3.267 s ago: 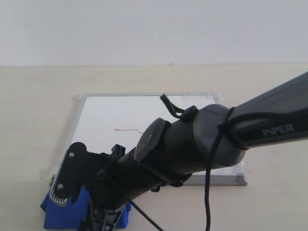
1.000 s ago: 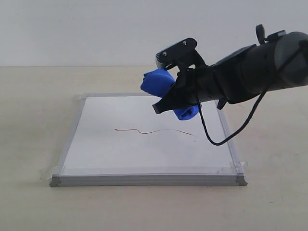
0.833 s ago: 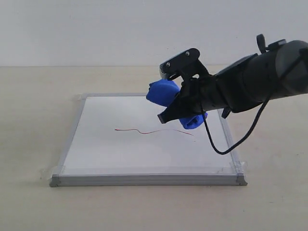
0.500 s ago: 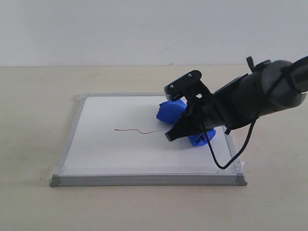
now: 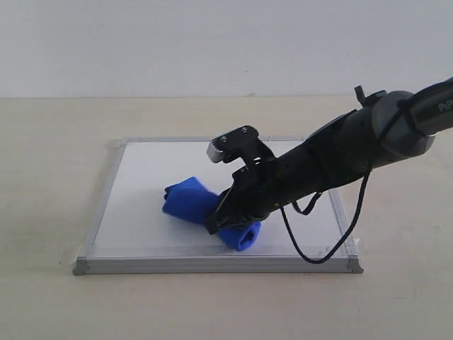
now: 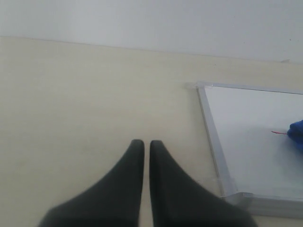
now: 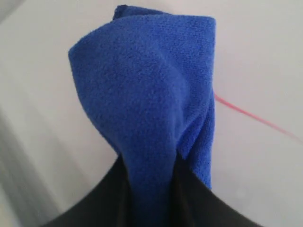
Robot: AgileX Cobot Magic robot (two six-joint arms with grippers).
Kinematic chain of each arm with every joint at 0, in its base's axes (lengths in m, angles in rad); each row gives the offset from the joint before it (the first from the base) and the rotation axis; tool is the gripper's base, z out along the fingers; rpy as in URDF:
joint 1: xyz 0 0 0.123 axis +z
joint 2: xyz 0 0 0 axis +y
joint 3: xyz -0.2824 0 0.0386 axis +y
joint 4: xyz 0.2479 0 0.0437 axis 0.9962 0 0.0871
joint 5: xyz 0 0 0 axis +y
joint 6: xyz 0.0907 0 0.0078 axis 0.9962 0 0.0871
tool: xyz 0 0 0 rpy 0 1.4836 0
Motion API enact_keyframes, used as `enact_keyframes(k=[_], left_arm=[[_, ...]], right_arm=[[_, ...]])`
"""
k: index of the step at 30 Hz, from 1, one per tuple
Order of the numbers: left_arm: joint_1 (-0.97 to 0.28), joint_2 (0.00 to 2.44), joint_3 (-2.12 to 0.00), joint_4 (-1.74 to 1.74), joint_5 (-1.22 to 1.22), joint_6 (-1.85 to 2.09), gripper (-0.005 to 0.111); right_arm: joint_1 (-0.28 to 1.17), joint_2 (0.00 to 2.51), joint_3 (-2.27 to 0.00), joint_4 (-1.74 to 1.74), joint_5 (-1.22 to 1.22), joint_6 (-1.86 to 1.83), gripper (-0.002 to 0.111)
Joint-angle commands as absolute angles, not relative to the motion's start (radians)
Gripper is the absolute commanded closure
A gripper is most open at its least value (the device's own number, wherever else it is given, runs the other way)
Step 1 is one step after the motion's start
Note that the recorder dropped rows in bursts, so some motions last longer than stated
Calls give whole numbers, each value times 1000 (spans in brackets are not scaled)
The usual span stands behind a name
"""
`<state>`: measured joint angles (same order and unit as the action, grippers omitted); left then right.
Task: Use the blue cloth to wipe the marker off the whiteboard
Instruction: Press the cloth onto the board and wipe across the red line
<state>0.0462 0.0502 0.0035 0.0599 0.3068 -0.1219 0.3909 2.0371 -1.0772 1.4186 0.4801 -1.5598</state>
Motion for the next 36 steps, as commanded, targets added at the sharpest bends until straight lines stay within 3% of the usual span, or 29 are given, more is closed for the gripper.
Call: enact_keyframes(k=[1,7,10,14,21,23,30,36], left_arm=[[48,46,0,53,292,-118,102],[48,46,0,53,292,-118,102],[48,46,0,53,292,-118,102],[48,46,0,53,292,-118,102],[48,46,0,53,292,-118,102],[48,46,0,53,292,-118,102],[48,46,0,53,292,-118,102],[48,46,0,53,292,-118,102]], right_arm=[[398,2046,-1087,1404,446,-1567,108],[398,2046,-1090,1399,-85,-1558,108],[398,2046,-1090,1399,-194,-1587,108],[398,2046,-1090,1403,-100,-1589,108],[398,2046,-1090,1375,440,-1628,108],[398,2039,-1090,1360,408,-1616,108],[398,2035,-1068,1246,-174,-1451,108],[398,2035,-1058,1449,-236,-1652,108]])
